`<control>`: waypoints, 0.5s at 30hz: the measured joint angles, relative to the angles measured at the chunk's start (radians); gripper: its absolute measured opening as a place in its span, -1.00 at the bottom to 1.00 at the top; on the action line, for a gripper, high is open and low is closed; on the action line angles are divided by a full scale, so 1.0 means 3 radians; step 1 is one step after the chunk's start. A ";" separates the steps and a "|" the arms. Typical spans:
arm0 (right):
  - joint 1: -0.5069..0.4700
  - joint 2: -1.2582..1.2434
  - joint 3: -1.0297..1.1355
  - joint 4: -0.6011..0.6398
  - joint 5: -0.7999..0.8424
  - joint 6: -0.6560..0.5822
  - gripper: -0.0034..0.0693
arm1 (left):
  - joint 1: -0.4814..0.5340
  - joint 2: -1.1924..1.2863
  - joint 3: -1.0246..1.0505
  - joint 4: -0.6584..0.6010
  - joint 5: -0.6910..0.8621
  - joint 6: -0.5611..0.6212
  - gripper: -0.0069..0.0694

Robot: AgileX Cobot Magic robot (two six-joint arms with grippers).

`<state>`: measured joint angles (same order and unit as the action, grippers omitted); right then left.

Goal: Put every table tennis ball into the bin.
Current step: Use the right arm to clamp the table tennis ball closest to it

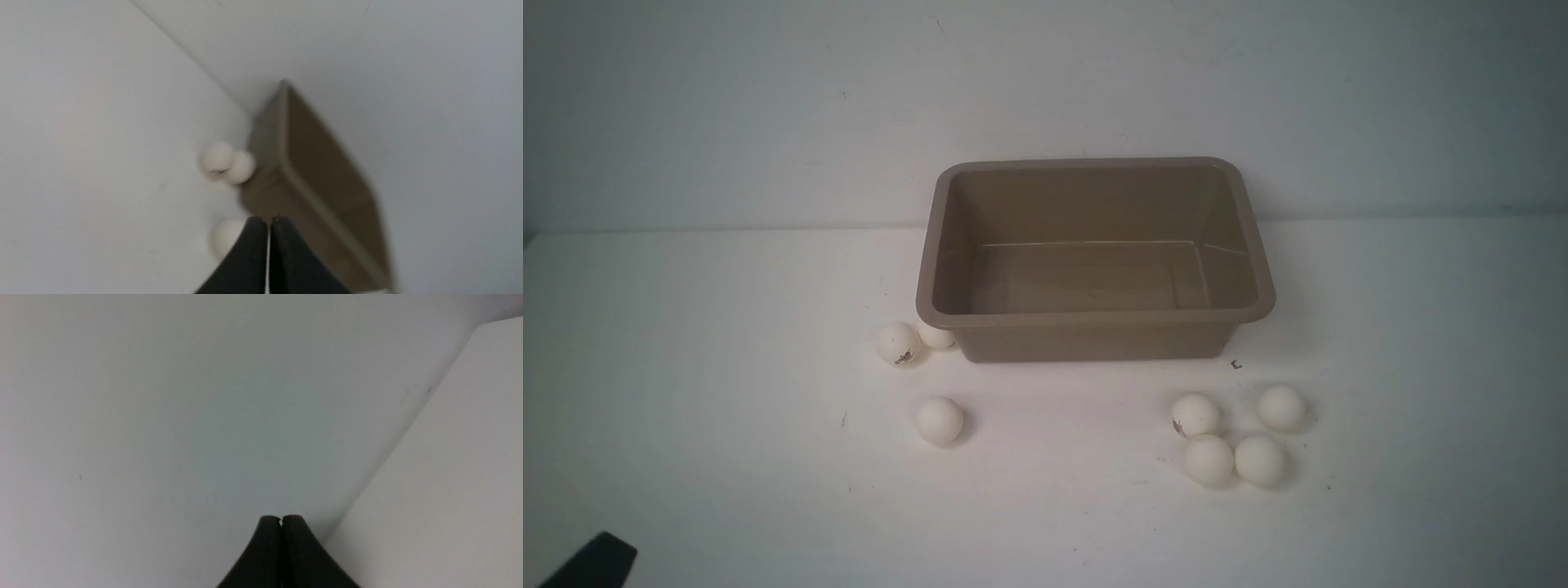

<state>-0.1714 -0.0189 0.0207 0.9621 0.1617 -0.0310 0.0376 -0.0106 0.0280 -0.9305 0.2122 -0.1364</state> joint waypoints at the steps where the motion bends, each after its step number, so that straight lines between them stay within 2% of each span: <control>1: 0.0000 0.0000 -0.0062 -0.0025 0.0180 -0.0139 -0.95 | 0.0000 0.0000 0.0000 -0.0300 -0.0142 -0.0012 -0.83; 4: 0.0000 0.0000 -0.0361 -0.0069 0.0594 -0.0704 -0.95 | 0.0000 0.0000 0.0000 -0.0905 -0.0507 0.0096 -0.83; 6: 0.0000 0.0000 -0.0579 -0.0058 0.0835 -0.1015 -0.95 | 0.0000 0.0000 0.0000 -0.1155 -0.0655 0.0185 -0.83; 7: 0.0000 0.0000 -0.0870 0.0024 0.1096 -0.1373 -0.95 | 0.0000 0.0000 0.0000 -0.1478 -0.0766 0.0306 -0.83; 8: 0.0000 0.0000 -0.0896 0.0036 0.1096 -0.1373 -0.95 | 0.0000 0.0000 0.0000 -0.1478 -0.0766 0.0317 -0.83; 11: 0.0000 0.0000 -0.1167 0.0194 0.1401 -0.1787 -0.95 | 0.0000 0.0000 0.0000 -0.1844 -0.0774 0.0429 -0.83; 15: 0.0000 0.0000 -0.1238 0.0335 0.1546 -0.2063 -0.95 | 0.0000 0.0000 0.0000 -0.2038 -0.0308 0.0627 -0.83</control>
<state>-0.1714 -0.0189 -0.3507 1.0627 0.6256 -0.6498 0.0376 -0.0106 0.0280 -1.5418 0.1198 0.0518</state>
